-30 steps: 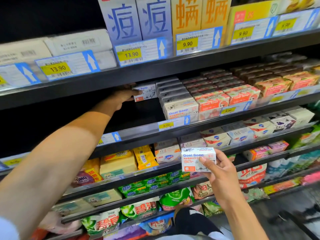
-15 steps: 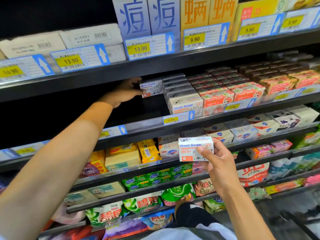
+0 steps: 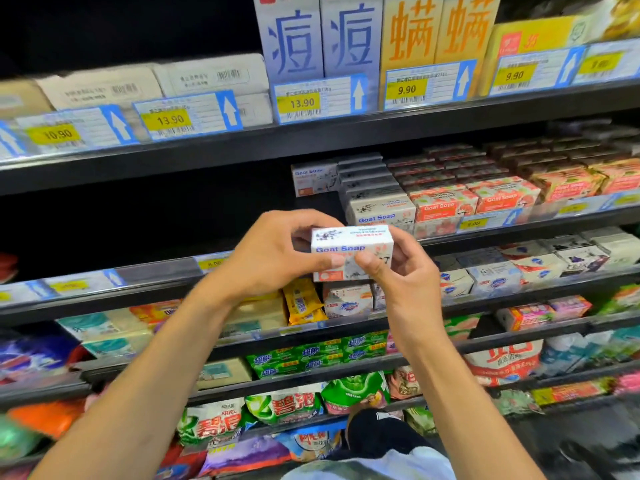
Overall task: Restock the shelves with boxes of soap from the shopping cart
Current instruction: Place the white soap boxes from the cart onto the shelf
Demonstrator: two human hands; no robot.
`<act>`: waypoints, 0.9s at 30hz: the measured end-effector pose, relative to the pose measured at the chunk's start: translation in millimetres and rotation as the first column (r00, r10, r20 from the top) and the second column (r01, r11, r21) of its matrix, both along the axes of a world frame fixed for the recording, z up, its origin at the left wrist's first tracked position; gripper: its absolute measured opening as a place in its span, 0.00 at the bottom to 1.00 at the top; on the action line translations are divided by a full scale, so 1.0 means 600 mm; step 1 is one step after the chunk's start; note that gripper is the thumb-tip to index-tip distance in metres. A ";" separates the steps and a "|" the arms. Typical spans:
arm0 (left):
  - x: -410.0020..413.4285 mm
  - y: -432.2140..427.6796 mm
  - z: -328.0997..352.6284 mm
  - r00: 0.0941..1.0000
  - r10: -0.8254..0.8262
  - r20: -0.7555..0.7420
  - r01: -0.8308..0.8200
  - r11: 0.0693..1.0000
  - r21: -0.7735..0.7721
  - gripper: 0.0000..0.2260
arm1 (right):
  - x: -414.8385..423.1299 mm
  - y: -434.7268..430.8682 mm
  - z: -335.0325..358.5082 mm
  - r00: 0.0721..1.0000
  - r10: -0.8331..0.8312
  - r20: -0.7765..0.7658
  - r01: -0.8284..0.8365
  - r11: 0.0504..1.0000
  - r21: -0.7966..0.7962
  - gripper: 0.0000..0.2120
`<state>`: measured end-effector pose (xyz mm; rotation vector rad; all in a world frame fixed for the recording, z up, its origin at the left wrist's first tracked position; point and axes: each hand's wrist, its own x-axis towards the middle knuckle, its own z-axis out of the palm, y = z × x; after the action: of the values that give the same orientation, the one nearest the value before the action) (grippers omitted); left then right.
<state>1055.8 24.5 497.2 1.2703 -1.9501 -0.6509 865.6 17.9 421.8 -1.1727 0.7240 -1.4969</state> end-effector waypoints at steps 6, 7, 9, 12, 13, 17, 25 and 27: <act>0.059 -0.074 0.026 0.961 0.110 -0.253 -0.080 0.989 0.125 0.16 | -0.012 -0.023 -0.055 0.812 -0.284 -0.510 0.129 0.939 -0.318 0.20; 0.071 -0.095 0.026 0.951 0.141 -0.274 -0.102 0.983 0.154 0.17 | -0.015 -0.027 -0.070 0.746 -0.348 -0.568 0.140 0.916 -0.377 0.20; 0.091 -0.137 0.022 0.942 0.190 -0.275 -0.136 0.969 0.205 0.21 | -0.020 -0.036 -0.092 0.660 -0.414 -0.626 0.112 0.879 -0.463 0.22; 0.101 -0.192 0.008 0.929 0.283 -0.237 -0.221 0.941 0.257 0.22 | -0.022 -0.044 -0.106 0.557 -0.506 -0.659 0.076 0.821 -0.567 0.22; 0.100 -0.207 0.003 0.926 0.308 -0.217 -0.249 0.933 0.259 0.22 | -0.022 -0.046 -0.108 0.533 -0.533 -0.658 0.069 0.802 -0.594 0.22; 0.108 -0.261 -0.020 0.940 0.317 -0.122 -0.283 0.929 0.238 0.20 | -0.028 -0.053 -0.115 0.487 -0.560 -0.670 0.049 0.784 -0.619 0.22; 0.099 -0.294 -0.051 0.944 0.330 0.009 -0.330 0.944 0.013 0.20 | -0.038 -0.051 -0.114 0.512 -0.494 -0.703 0.003 0.819 -0.574 0.22; 0.096 -0.298 -0.054 0.944 0.329 0.020 -0.328 0.943 -0.055 0.20 | -0.041 -0.051 -0.115 0.510 -0.480 -0.714 -0.010 0.827 -0.563 0.22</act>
<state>1113.4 -154.3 464.8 1.5347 -1.7084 -0.4138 841.2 -12.8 353.1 -2.3860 1.2226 -1.3161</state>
